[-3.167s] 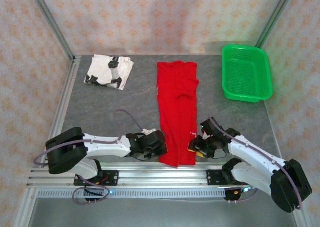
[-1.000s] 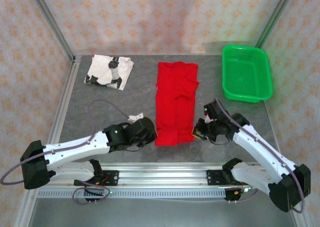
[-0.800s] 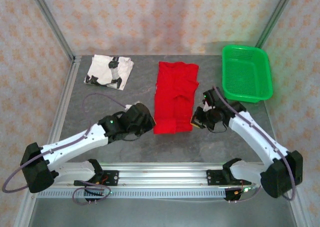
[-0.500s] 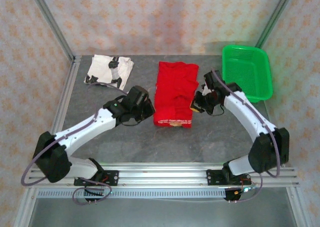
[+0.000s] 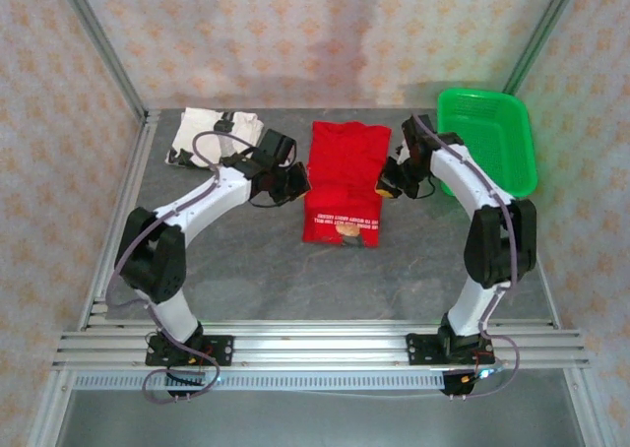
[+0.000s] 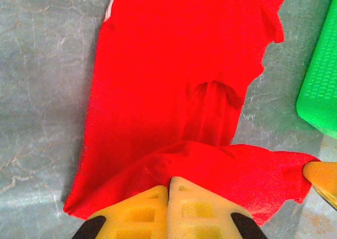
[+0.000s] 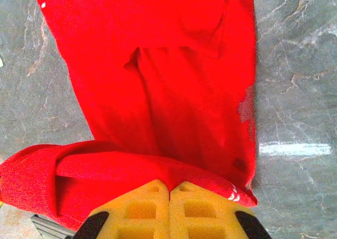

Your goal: Fold and stack the t-shirts

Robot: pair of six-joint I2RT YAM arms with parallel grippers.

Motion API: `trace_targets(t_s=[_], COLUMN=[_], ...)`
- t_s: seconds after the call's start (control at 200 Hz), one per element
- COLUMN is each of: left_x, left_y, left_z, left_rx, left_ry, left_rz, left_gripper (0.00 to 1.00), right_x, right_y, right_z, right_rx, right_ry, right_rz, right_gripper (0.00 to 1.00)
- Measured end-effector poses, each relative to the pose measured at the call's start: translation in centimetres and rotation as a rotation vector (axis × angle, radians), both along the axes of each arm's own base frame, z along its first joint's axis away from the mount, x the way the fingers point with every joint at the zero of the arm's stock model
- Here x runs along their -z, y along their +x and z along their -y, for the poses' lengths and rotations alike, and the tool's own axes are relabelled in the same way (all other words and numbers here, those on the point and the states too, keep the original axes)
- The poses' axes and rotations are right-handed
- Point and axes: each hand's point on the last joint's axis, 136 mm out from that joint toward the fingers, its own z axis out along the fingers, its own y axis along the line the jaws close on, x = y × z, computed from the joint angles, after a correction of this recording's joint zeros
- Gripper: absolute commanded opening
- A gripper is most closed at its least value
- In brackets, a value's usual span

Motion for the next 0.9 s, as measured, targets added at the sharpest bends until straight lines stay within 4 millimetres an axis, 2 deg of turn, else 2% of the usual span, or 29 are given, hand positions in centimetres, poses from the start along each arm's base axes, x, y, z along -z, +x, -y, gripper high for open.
trace_targets(t_s=[0.255, 0.53, 0.605, 0.721, 0.806, 0.901], left_x=[2.3, 6.1, 6.9, 7.5, 6.6, 3.6], left_y=[3.2, 7.3, 8.4, 10.4, 12.7, 15.4], left_z=[-0.8, -0.8, -0.6, -0.2, 0.4, 1.2], left_rx=[0.023, 0.040, 0.045, 0.045, 0.032, 0.013], left_ry=[0.012, 0.010, 0.011, -0.006, -0.034, -0.088], left_rz=[-0.046, -0.104, -0.112, -0.113, -0.081, -0.011], left_gripper=[0.00, 0.00, 0.00, 0.11, 0.16, 0.23], right_x=[1.7, 4.3, 5.2, 6.3, 6.0, 3.8], right_y=[2.9, 5.5, 6.2, 8.2, 10.4, 13.7], right_z=[-0.4, -0.4, -0.2, 0.5, 1.3, 2.0], right_rx=[0.005, 0.016, 0.029, 0.079, 0.153, 0.227], right_ry=[-0.003, -0.021, -0.024, -0.019, 0.023, 0.085], right_rz=[-0.024, -0.054, -0.066, -0.069, -0.038, 0.049], right_gripper=[0.00, 0.00, 0.13, 0.41, 0.49, 0.52])
